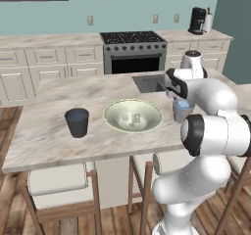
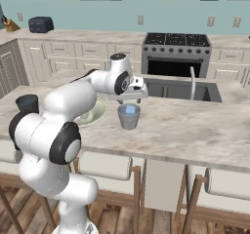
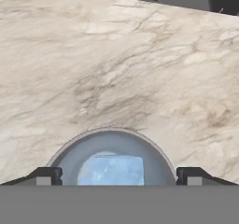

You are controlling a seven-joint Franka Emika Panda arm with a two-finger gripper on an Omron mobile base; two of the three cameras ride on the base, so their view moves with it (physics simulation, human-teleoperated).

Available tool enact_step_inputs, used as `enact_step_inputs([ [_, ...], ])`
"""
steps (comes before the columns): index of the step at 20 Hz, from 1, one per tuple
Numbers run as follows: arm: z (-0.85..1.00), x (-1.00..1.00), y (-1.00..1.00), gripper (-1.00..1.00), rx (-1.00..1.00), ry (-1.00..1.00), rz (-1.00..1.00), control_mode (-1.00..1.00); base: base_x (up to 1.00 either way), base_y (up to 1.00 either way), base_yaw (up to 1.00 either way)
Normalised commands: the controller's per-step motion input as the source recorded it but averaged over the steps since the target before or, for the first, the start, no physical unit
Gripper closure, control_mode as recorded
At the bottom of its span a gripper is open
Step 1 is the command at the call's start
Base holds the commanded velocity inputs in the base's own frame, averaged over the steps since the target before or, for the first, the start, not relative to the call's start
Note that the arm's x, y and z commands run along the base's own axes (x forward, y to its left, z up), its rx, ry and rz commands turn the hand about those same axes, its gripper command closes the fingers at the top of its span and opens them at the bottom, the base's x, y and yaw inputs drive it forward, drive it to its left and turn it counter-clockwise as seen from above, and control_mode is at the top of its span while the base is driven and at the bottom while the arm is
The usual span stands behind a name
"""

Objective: There are four ice cubes in the ice bowl. Place two ice cubes in each glass of water.

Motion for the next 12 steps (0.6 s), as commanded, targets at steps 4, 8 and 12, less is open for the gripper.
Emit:
enact_step_inputs([
  [4,0.62,-0.26,0.54,-1.0,0.01,-0.04,0.0,-1.0,0.0,0.0,0.0],
  [8,0.05,-0.77,1.0,-1.0,0.0,-0.06,0.0,-1.0,0.0,0.0,0.0],
  [12,-0.03,-0.36,1.0,-1.0,0.0,-0.04,-0.03,-1.0,0.0,0.0,0.0],
])
